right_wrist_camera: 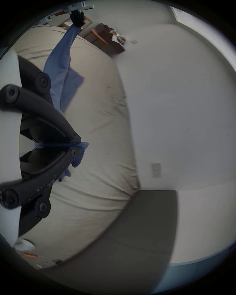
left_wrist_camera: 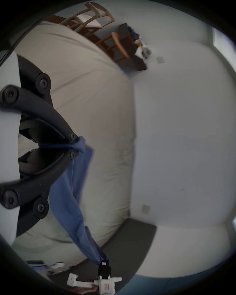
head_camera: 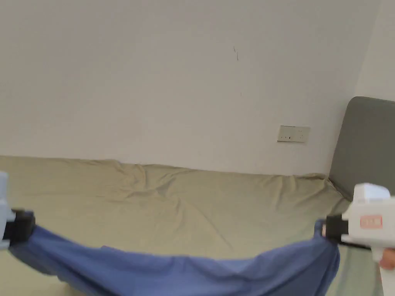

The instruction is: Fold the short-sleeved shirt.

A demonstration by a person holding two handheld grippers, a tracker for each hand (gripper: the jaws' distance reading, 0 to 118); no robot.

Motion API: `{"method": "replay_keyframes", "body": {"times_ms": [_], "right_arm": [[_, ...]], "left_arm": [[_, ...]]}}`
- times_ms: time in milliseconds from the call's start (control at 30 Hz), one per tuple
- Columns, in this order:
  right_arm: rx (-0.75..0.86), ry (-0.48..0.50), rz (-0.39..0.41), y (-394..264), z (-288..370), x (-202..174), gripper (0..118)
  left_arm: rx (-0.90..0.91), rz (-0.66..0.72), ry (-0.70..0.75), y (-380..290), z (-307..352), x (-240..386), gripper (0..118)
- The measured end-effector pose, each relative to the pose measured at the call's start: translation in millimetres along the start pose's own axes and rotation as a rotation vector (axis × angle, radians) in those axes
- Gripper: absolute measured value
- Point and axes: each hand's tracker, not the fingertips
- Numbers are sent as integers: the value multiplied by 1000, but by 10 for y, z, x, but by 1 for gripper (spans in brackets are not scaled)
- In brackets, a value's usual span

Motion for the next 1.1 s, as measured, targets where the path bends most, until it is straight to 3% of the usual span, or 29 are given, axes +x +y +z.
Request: {"method": "replay_keyframes", "body": {"times_ms": [67,100,200,233,400,500,700,800,1100], "right_arm": [[-87,20,-25,-502,-9,3,7],[-158,-54,-69,-779,161,83,7],[-236,-46,-63,-1485,400,-50,7],[-231,43,-87,-1574,360,139,7],[-324,22,-157,-2218,690,302,7],[-329,23,-241,-2434,869,376,7],[-314,32,-284,-2658,1436,481,7],[-323,1,-249,-2825,1731,515,7],[-445,-29,-246,-3635,2386,565,7]], "left_arm": [[-73,-8,-19,-404,-12,-18,4],[-107,-6,-15,-623,-19,-25,4],[-196,48,-2,-1148,44,-99,4],[-226,81,-2,-1325,78,-132,4],[-285,122,22,-1982,370,-212,4],[-298,211,-6,-2150,657,-191,4],[-237,279,-23,-2306,1384,-311,4],[-232,272,17,-2471,1732,-357,4],[-391,285,38,-3480,2270,-400,4]]}}
